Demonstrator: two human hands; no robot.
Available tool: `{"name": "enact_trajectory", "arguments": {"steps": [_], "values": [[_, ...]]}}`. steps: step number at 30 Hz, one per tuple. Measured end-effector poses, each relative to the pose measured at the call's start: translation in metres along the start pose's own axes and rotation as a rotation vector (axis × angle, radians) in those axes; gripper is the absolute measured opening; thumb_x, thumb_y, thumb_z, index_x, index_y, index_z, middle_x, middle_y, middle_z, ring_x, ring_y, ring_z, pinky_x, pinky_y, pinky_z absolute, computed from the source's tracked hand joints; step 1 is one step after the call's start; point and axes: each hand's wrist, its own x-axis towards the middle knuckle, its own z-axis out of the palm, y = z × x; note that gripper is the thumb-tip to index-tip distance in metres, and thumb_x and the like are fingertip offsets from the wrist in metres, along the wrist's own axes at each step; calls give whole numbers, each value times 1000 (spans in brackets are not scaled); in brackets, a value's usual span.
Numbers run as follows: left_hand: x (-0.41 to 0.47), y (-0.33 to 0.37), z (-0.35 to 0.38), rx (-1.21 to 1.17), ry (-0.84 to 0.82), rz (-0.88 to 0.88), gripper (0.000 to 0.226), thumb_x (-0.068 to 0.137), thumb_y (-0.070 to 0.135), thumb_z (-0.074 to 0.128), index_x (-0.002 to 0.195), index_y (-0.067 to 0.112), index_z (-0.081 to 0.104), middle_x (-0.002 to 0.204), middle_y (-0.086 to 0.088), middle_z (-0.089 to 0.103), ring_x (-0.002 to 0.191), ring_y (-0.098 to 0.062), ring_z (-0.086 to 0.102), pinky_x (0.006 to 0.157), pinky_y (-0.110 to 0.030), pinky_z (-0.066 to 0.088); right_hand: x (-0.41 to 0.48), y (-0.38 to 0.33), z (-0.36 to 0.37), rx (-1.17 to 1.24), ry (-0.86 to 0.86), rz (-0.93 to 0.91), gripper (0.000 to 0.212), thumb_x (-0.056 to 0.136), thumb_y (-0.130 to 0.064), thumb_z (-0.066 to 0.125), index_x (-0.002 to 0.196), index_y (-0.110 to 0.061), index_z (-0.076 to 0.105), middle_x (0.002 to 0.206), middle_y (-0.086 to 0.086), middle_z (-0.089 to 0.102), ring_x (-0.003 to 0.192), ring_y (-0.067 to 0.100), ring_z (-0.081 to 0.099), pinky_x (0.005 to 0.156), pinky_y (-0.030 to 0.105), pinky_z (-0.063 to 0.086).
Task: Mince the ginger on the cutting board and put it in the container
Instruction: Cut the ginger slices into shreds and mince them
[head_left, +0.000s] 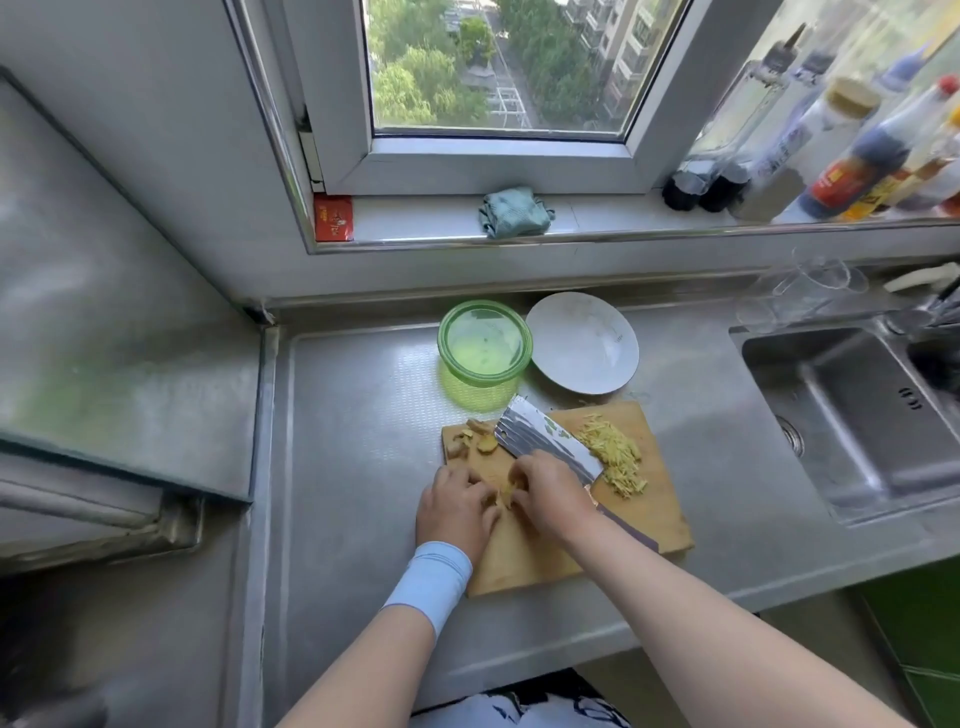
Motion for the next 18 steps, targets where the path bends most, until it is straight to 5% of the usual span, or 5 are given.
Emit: {"name": "enact_trajectory", "arguments": {"steps": [10,18], "values": [[-5,12,2,-42,13,-8,24,61,37,87,79,32,72,91,7,59,92,-22,57,73,-34,49,-27,24,-8,19,-33,-4,13,89,-13,61,97,-15,71,102,5,67,100,23,62,85,27,46],[-5,19,7,-2,4,67,21,65,27,85,81,35,74,93,12,59,91,-19,56,79,-38,50,-33,43,-9,178,-6,71,23,86,-31,78,104,-17,75,102,0,73,93,14,65,78,20,49]]}}
